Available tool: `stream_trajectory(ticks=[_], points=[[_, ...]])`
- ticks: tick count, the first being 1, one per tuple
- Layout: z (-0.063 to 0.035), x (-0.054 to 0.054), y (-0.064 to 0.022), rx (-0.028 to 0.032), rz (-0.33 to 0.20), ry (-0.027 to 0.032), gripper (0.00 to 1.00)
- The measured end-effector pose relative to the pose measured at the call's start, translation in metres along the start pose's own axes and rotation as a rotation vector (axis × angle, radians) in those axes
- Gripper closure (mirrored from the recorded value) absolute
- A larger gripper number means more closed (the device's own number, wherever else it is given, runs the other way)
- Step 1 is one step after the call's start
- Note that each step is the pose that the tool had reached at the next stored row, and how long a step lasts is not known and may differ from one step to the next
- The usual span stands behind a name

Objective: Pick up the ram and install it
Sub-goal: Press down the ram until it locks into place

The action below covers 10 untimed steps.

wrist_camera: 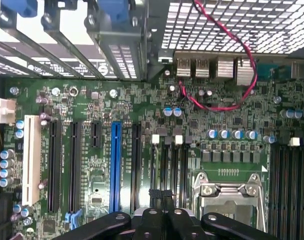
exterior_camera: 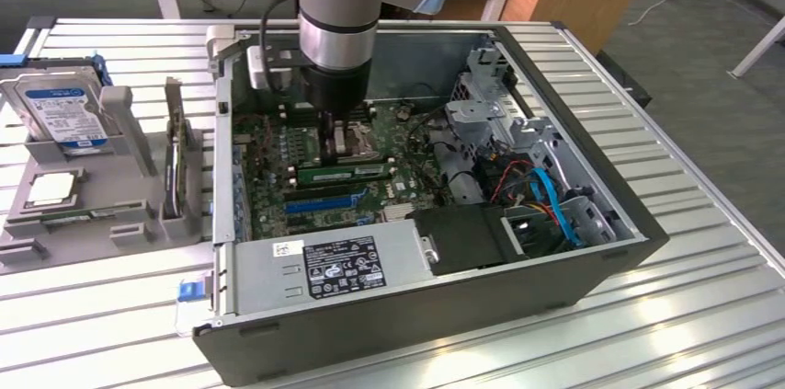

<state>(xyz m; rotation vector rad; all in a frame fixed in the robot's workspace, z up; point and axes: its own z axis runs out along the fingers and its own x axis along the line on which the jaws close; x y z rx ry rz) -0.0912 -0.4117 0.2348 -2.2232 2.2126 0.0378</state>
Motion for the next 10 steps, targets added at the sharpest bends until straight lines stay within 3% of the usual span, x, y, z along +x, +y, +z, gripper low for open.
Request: stream_trajectory(ticks=[10], points=[[0.0019,0.0001,0.001,-0.0001,0.0,0.0001,0.9]])
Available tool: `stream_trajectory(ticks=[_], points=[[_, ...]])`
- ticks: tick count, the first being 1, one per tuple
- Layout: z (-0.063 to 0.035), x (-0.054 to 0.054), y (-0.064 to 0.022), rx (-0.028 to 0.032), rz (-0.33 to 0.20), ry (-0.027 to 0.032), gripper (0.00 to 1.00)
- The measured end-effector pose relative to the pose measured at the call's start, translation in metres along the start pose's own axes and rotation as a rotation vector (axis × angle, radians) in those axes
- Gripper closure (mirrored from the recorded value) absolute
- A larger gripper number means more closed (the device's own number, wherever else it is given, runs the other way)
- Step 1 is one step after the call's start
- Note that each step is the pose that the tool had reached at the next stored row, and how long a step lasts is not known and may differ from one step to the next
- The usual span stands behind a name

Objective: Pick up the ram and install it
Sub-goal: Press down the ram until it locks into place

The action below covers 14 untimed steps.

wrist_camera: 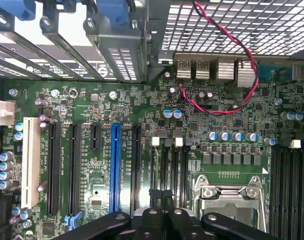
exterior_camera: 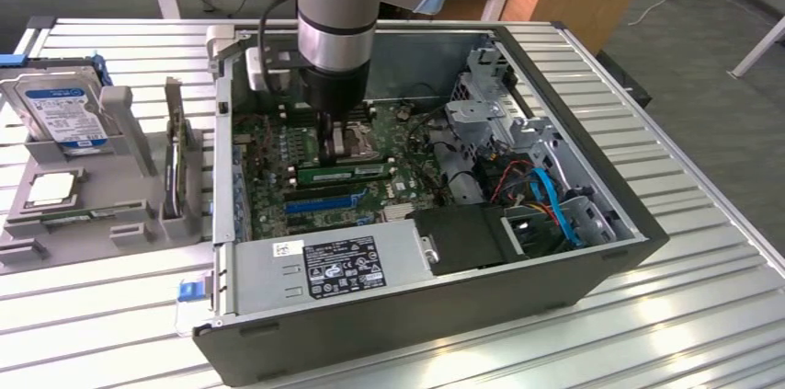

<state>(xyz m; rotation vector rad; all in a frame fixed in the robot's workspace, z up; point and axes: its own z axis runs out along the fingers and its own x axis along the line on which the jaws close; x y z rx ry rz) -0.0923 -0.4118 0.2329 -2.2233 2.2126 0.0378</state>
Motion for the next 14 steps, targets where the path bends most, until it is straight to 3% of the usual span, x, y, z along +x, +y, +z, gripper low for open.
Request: stream_trajectory(ticks=[14], points=[[0.004,0.0001,-0.0001,0.0002,0.0,-0.0002,0.9]])
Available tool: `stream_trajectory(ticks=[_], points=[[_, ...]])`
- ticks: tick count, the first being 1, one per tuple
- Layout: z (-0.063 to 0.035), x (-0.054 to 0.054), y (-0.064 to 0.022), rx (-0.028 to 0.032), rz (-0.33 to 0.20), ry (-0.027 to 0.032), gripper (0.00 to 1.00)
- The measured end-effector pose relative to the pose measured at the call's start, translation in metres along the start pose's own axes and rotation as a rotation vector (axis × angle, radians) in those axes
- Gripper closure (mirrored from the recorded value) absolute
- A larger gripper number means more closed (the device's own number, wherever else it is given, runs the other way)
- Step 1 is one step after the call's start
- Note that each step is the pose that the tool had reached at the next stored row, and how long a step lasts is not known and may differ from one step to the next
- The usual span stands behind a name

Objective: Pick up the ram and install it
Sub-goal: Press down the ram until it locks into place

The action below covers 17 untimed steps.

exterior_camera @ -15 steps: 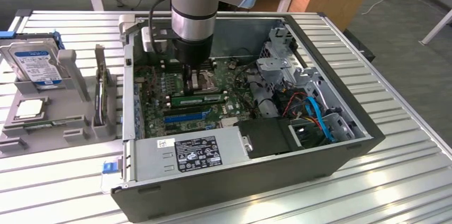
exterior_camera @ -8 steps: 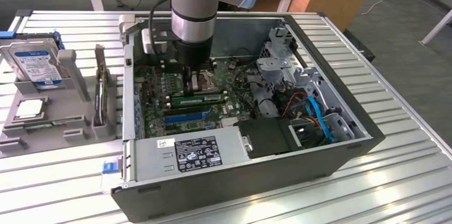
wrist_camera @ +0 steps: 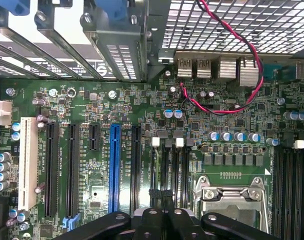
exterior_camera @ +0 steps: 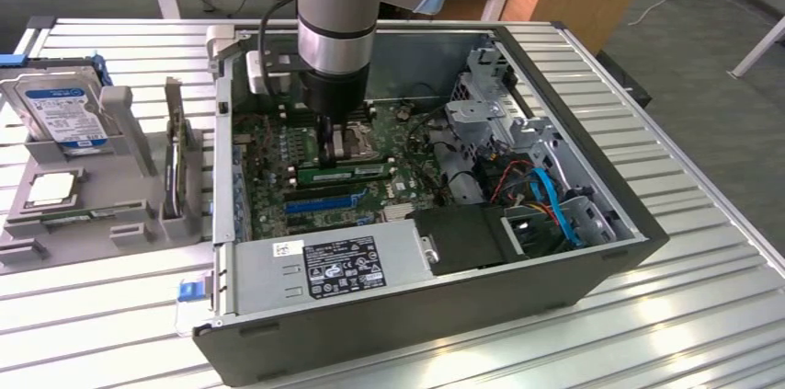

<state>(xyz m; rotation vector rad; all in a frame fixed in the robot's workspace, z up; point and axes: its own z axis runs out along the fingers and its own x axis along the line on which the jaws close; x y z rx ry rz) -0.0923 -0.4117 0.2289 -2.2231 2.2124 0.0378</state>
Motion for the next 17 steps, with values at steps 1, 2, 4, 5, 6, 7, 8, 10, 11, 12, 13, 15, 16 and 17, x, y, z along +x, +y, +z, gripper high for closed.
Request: stream_trajectory(ticks=[1,2,4,5,6,7,8,10,11,12,13,15,16,17], points=[[0.0003,0.0,0.0,0.0,0.0,0.0,0.9],[0.0006,0.0,0.0,0.0,0.0,0.0001,0.9],[0.0012,0.0001,0.0,0.0,0.0,0.0002,0.9],[0.0014,0.0001,0.0,-0.0001,0.0,0.0003,0.9],[0.0017,0.0001,0.0,-0.0002,0.0,0.0003,0.9],[0.002,0.0001,0.0,-0.0002,0.0,0.0003,0.9],[0.0022,0.0001,0.0,-0.0002,0.0,0.0002,0.9],[0.0023,0.0001,0.0,-0.0001,0.0,0.0003,0.9],[0.0024,0.0001,0.0,-0.0002,0.0,0.0002,0.9],[0.0024,0.0001,0.0,-0.0001,0.0,0.0002,0.9],[0.0024,0.0001,0.0,-0.0001,0.0,0.0002,0.9],[0.0025,0.0001,0.0,-0.0001,0.0,0.0002,0.9],[0.0027,0.0001,0.0,-0.0001,0.0,0.0001,0.9],[0.0028,0.0002,0.0,-0.0001,0.0,0.0001,0.9]])
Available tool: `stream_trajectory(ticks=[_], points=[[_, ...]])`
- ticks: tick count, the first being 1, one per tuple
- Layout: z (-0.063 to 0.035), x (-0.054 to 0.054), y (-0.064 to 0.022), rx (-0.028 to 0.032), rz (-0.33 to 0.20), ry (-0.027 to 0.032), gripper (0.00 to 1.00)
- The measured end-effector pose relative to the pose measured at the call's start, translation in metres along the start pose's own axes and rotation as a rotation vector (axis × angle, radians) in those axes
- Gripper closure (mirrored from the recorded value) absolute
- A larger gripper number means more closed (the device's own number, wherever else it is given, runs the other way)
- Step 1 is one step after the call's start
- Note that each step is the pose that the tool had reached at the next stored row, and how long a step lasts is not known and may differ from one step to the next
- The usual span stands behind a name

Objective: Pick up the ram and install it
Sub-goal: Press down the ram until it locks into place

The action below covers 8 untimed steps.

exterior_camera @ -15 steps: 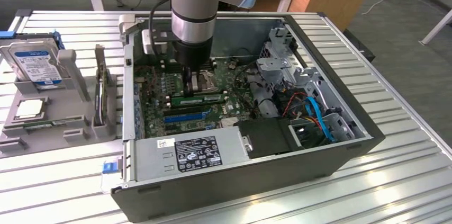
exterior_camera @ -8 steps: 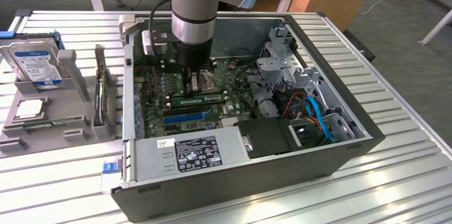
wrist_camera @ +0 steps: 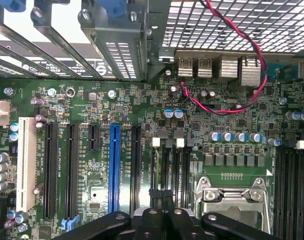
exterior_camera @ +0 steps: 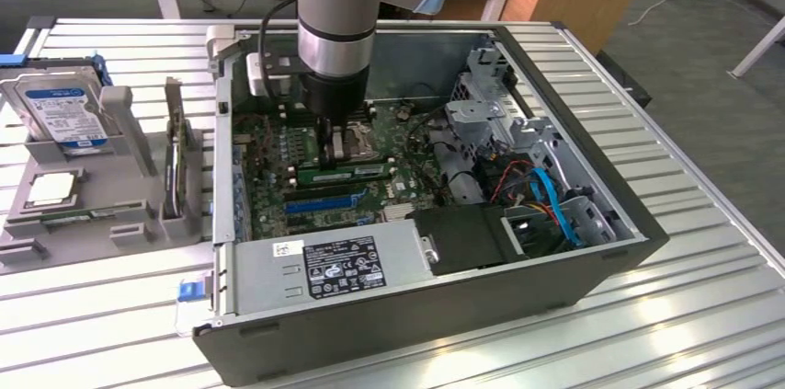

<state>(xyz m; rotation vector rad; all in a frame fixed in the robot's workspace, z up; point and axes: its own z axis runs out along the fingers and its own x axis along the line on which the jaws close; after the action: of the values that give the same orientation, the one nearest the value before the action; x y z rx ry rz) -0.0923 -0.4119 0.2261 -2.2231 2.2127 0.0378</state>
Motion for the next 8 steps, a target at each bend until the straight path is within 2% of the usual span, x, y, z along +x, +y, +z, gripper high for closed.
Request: stream_trajectory(ticks=[8], points=[[0.0011,0.0004,-0.0001,-0.0001,0.0,0.0001,0.9]])
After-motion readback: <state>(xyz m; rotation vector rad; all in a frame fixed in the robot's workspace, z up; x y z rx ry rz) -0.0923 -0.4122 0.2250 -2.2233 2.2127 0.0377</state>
